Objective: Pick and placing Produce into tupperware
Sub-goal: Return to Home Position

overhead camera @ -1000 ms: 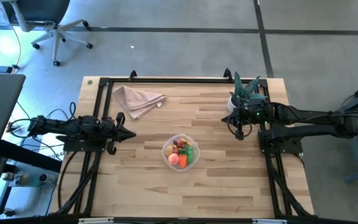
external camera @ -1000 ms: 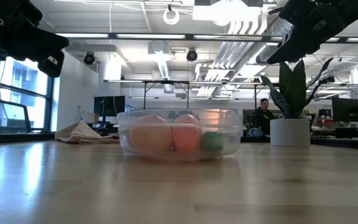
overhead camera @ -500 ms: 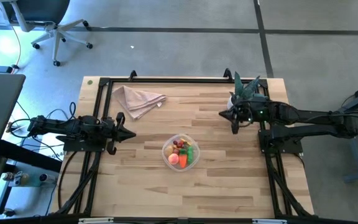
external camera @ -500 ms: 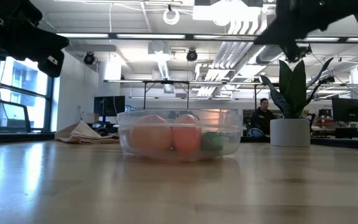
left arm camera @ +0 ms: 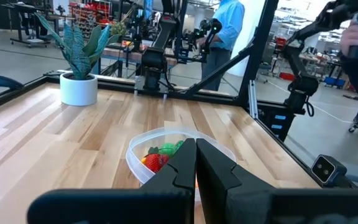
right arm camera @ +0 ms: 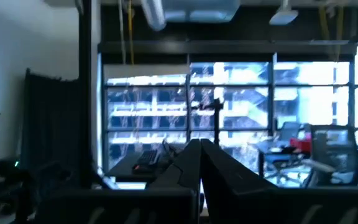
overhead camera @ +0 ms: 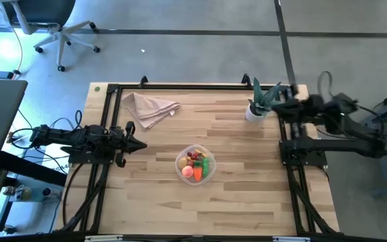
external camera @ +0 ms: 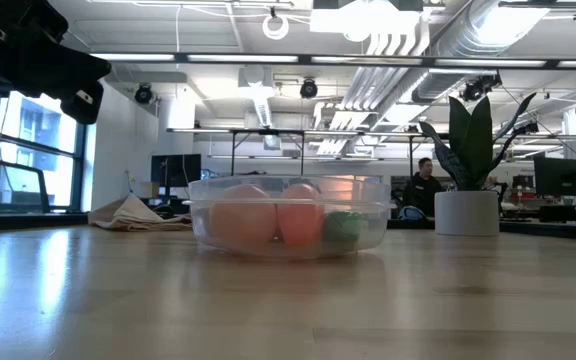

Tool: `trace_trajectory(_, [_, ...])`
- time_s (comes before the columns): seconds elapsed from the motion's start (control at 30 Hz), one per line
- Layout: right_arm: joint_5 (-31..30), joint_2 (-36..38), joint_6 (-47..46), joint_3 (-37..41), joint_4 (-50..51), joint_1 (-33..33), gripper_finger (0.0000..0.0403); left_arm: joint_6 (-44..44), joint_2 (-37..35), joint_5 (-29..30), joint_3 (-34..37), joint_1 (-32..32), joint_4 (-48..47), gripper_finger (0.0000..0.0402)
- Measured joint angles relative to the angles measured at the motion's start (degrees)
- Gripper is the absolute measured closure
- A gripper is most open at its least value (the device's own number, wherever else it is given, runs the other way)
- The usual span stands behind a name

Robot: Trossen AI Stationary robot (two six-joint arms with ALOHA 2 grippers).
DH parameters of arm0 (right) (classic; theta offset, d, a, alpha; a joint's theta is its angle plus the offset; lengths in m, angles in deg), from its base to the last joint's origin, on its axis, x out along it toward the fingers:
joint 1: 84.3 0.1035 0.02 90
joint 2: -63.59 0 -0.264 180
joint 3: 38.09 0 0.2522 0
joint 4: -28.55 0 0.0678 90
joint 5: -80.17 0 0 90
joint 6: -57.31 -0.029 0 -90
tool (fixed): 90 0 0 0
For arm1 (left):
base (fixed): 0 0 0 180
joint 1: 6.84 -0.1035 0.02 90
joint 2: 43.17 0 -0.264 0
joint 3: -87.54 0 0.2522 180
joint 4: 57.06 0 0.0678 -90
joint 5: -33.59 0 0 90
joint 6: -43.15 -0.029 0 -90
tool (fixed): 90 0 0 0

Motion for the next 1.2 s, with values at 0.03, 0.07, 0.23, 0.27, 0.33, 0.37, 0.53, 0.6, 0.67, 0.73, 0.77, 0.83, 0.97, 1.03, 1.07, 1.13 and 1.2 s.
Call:
trace_trajectory(0.03, [-1.51, 2.00, 0.06, 0.77, 0.50, 0.38, 0.0403, 0.00, 0.00, 0.00, 0.00, 0.02, 0.00, 0.0401])
trace_trajectory(0.07, [-3.01, 3.86, -0.10, 1.82, 0.27, 0.80, 0.0403, 0.00, 0.00, 0.00, 0.00, 0.02, 0.00, 0.0401])
trace_trajectory(0.23, [-7.27, 10.29, -2.81, 8.50, 0.39, 1.84, 0.0403, 0.00, 0.00, 0.00, 0.00, 0.01, 0.00, 0.0401])
trace_trajectory(0.27, [-7.39, 11.24, -3.24, 9.68, -0.25, 1.90, 0.0403, 0.00, 0.00, 0.00, 0.00, 0.00, 0.00, 0.0401])
trace_trajectory(0.33, [-7.70, 12.84, -3.57, 11.94, -0.71, 1.92, 0.0403, 0.00, 0.00, 0.00, 0.00, 0.01, 0.00, 0.0401])
trace_trajectory(0.37, [-7.80, 13.60, -3.62, 13.03, -0.75, 1.92, 0.0403, 0.00, 0.00, 0.00, 0.00, 0.00, 0.00, 0.0401])
trace_trajectory(0.53, [-7.97, 17.72, -5.88, 20.07, -3.89, 1.92, 0.0403, 0.00, 0.00, 0.00, 0.00, 0.01, 0.00, 0.0401])
trace_trajectory(0.6, [-7.85, 19.65, -6.40, 23.35, -6.46, 1.91, 0.0403, 0.00, 0.00, 0.00, 0.00, 0.00, 0.00, 0.0401])
trace_trajectory(0.67, [-7.76, 21.47, -7.30, 26.31, -9.57, 1.92, 0.0403, 0.00, 0.00, 0.00, 0.00, 0.01, 0.00, 0.0401])
trace_trajectory(0.73, [-8.14, 22.90, -8.12, 28.99, -11.17, 1.92, 0.0403, 0.00, 0.00, 0.00, 0.00, 0.02, 0.00, 0.0401])
trace_trajectory(0.77, [-8.27, 23.48, -8.78, 30.28, -11.28, 1.92, 0.0403, 0.00, 0.00, 0.00, 0.00, 0.00, 0.00, 0.0401])
trace_trajectory(0.83, [-8.66, 24.10, -10.15, 32.20, -11.32, 1.91, 0.0403, 0.00, 0.00, 0.00, 0.00, 0.00, 0.00, 0.0401])
trace_trajectory(0.97, [-8.37, 24.14, -12.29, 35.53, -11.37, 1.91, 0.0403, 0.00, 0.00, 0.00, 0.00, 0.02, 0.00, 0.0401])
trace_trajectory(1.03, [-8.12, 24.14, -12.77, 37.19, -11.41, 1.92, 0.0403, 0.00, 0.00, 0.00, 0.00, 0.00, 0.00, 0.0401])
trace_trajectory(1.07, [-8.12, 24.14, -12.87, 38.06, -11.39, 1.92, 0.0403, 0.00, 0.00, 0.00, 0.00, 0.00, 0.00, 0.0401])
trace_trajectory(1.13, [-8.12, 24.12, -13.04, 39.61, -11.38, 1.92, 0.0403, 0.00, 0.00, 0.00, 0.00, 0.01, 0.00, 0.0401])
trace_trajectory(1.2, [-8.08, 24.12, -12.66, 40.87, -11.35, 1.92, 0.0403, 0.00, 0.00, 0.00, 0.00, 0.00, 0.00, 0.0401])
